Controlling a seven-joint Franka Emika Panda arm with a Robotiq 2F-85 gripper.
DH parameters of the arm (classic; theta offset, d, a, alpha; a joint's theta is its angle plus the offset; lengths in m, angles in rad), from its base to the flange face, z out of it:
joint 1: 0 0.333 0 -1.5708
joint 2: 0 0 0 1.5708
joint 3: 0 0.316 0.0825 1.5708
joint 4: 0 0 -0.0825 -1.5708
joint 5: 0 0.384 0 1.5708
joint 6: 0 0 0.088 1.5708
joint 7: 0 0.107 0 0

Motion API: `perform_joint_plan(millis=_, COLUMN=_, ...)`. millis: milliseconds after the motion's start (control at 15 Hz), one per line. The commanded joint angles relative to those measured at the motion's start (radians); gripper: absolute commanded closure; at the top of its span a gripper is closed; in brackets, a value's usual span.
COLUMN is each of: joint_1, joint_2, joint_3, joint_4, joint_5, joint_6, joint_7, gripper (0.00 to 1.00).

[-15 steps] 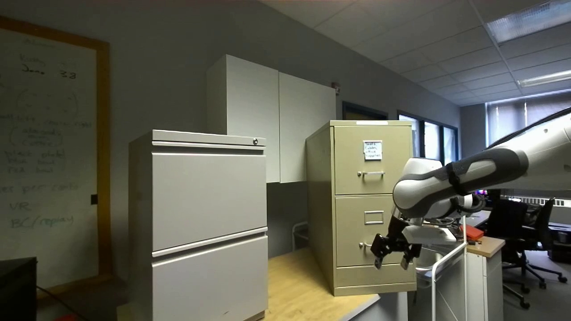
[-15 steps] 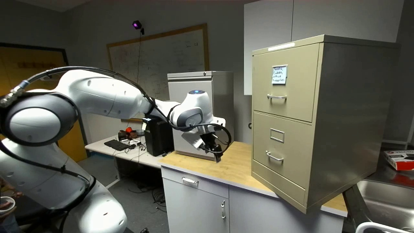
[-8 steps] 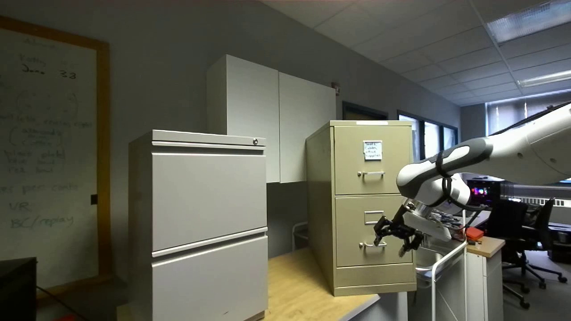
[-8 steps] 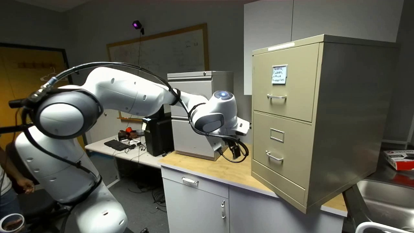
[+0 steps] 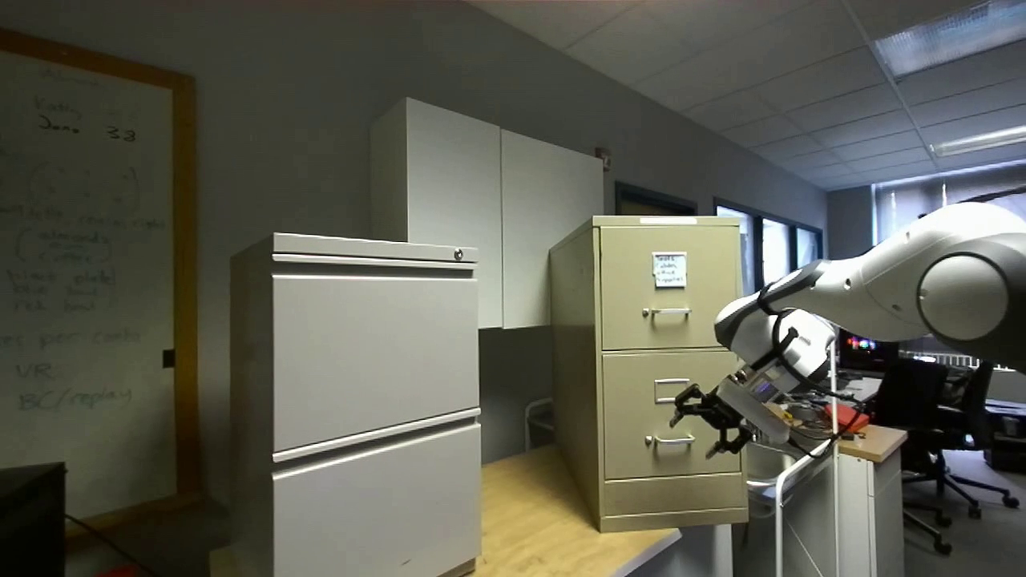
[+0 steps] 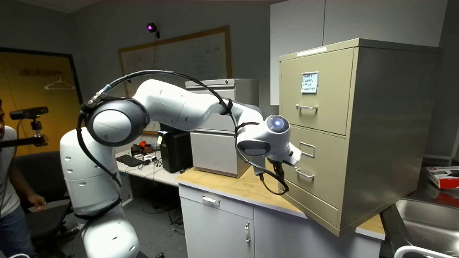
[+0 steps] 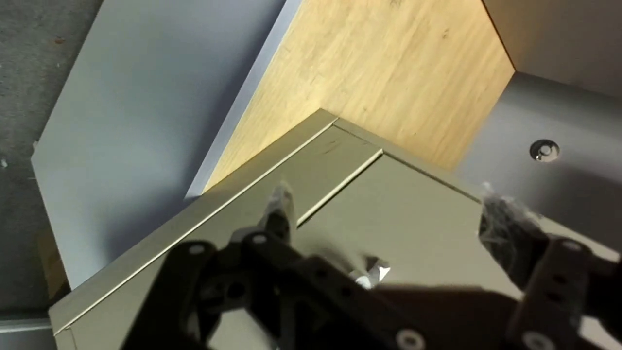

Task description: Open the bottom drawer of the cabinet at the right

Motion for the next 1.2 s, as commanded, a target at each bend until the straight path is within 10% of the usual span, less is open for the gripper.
perform_joint_plan(millis=0, joint_1=-0.075, joint_2=0.132, joint_3=0.021, joint_4=0.134, joint_5=0.103, joint_6=-0.07, joint_7=-0.014, gripper=0.0)
perform_joint_plan(millis=1133, joint_1=-0.223, joint_2=0.431, joint_3=0.088, joint_4=0.482, joint_5=0.222, joint_6=-0.131, joint_7=0.16, gripper=0.0)
